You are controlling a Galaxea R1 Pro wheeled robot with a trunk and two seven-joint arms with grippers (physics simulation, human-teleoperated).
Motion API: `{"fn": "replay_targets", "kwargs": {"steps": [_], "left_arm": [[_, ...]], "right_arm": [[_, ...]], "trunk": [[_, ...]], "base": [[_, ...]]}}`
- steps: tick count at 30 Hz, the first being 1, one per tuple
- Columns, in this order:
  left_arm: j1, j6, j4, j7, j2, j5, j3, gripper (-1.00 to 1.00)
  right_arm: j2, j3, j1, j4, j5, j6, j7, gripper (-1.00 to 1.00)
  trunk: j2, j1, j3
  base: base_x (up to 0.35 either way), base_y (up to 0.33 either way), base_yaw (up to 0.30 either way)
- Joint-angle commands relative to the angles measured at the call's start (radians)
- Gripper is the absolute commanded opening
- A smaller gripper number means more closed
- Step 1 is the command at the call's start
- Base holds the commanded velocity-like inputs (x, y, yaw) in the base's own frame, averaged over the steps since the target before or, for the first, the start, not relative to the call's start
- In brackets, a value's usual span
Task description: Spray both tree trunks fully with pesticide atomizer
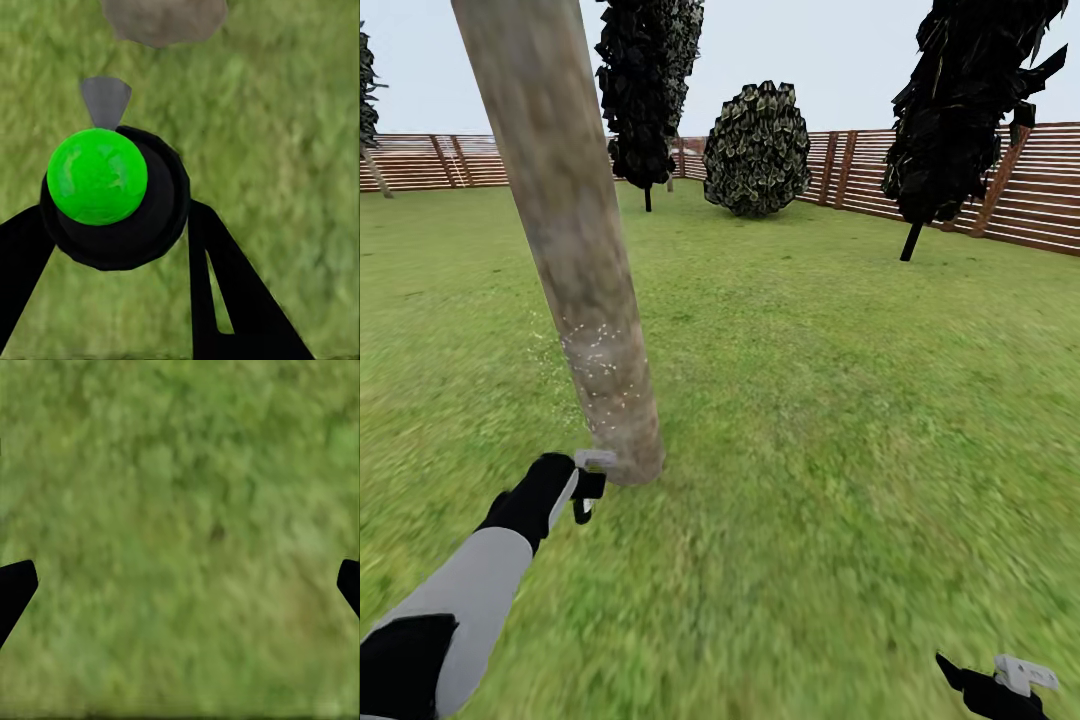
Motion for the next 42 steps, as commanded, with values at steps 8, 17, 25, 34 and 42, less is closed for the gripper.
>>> {"fn": "replay_targets", "kwargs": {"steps": [8, 17, 25, 34, 42], "left_arm": [[0.081, -0.131, 0.022, 0.011, 0.006, 0.077, -0.001, -1.00], [0.089, -0.145, 0.011, 0.011, -0.001, 0.088, -0.003, -1.00], [0.090, -0.143, 0.017, 0.011, -0.004, 0.089, -0.003, -1.00], [0.090, -0.142, 0.020, 0.007, -0.004, 0.090, -0.003, -1.00], [0.090, -0.140, 0.020, 0.005, -0.004, 0.090, -0.003, -1.00]], "right_arm": [[0.001, 0.000, 0.000, 0.007, -0.003, -0.036, 0.000, 1.00], [0.003, 0.000, 0.000, 0.007, -0.003, -0.038, 0.000, 1.00], [0.003, 0.001, 0.000, 0.007, -0.003, -0.038, 0.000, 1.00], [0.003, 0.001, 0.000, 0.007, -0.003, -0.038, 0.000, 1.00], [0.004, 0.001, 0.000, 0.007, -0.003, -0.038, 0.000, 1.00]], "trunk": [[0.000, 0.000, 0.000], [0.000, 0.000, 0.000], [0.000, 0.000, 0.000], [0.000, 0.000, 0.000], [0.000, 0.000, 0.000]], "base": [[0.004, -0.023, 0.000], [0.075, -0.247, 0.170], [0.024, -0.275, 0.265], [0.187, -0.232, 0.026], [0.230, -0.205, 0.007]]}}
